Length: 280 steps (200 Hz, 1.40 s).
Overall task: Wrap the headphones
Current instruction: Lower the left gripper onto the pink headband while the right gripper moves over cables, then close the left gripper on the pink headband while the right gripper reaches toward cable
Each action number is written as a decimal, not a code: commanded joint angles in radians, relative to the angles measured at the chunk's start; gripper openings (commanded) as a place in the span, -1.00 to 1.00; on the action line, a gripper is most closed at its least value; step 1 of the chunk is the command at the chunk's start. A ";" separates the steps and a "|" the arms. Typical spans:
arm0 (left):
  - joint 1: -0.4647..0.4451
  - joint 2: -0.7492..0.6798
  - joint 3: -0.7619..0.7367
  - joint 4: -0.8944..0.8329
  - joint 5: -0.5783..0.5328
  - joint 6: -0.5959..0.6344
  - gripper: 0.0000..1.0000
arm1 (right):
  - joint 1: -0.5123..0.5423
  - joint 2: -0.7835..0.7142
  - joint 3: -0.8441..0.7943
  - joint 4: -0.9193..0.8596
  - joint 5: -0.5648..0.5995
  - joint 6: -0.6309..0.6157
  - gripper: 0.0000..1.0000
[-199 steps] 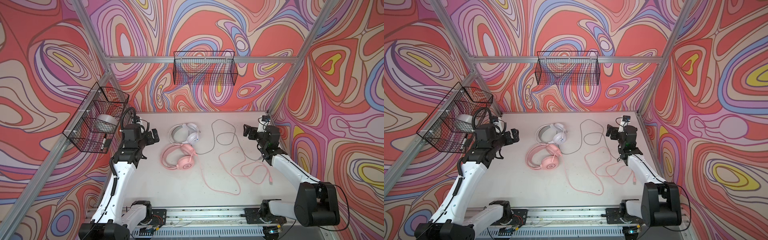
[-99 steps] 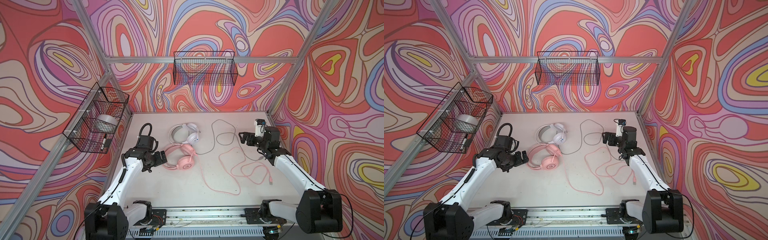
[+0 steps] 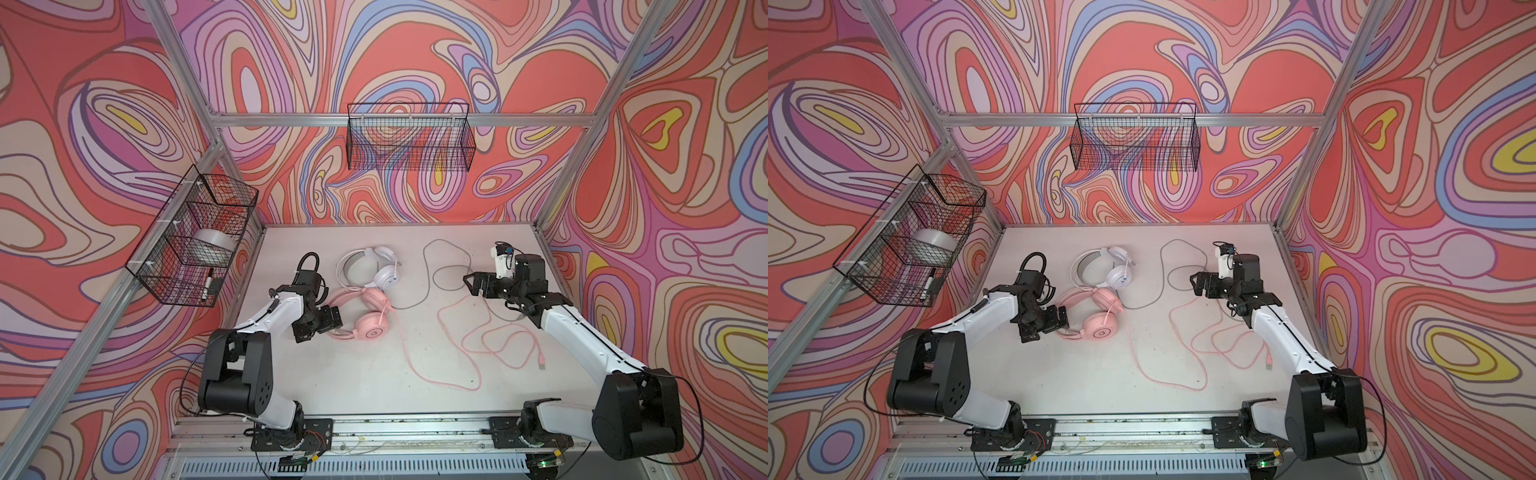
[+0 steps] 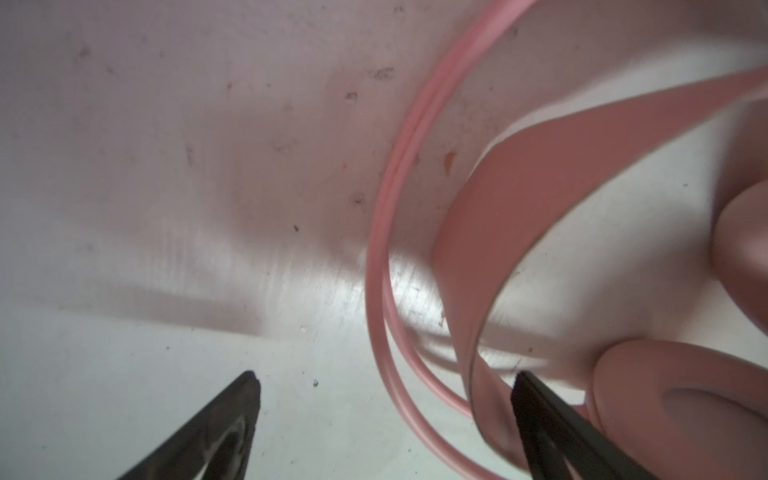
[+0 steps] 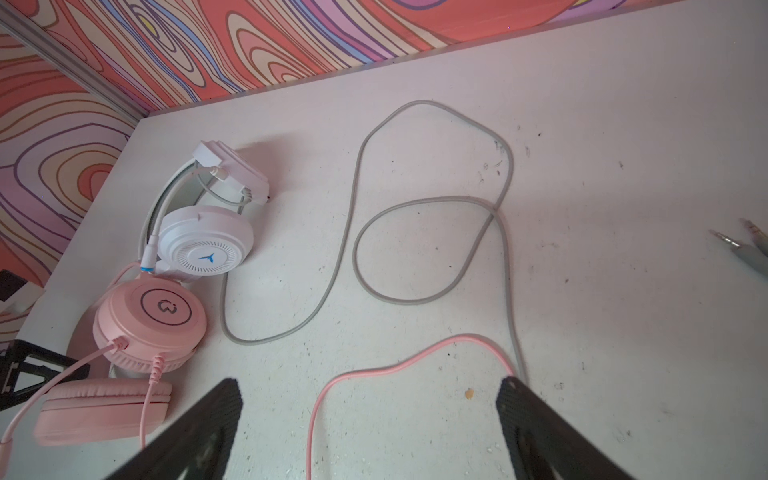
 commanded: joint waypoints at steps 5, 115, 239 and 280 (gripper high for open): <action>-0.008 0.072 0.050 0.015 -0.034 0.014 0.89 | 0.004 0.000 0.020 -0.020 0.034 -0.016 0.97; -0.044 0.178 0.081 -0.028 -0.130 -0.012 0.65 | 0.008 0.023 0.021 -0.053 0.073 -0.029 0.97; -0.052 0.164 0.077 -0.048 -0.087 -0.101 0.24 | 0.020 0.032 0.040 -0.064 0.053 -0.033 0.97; -0.052 0.168 0.078 -0.047 -0.098 -0.098 -0.08 | 0.021 0.027 0.030 -0.062 0.056 -0.029 0.97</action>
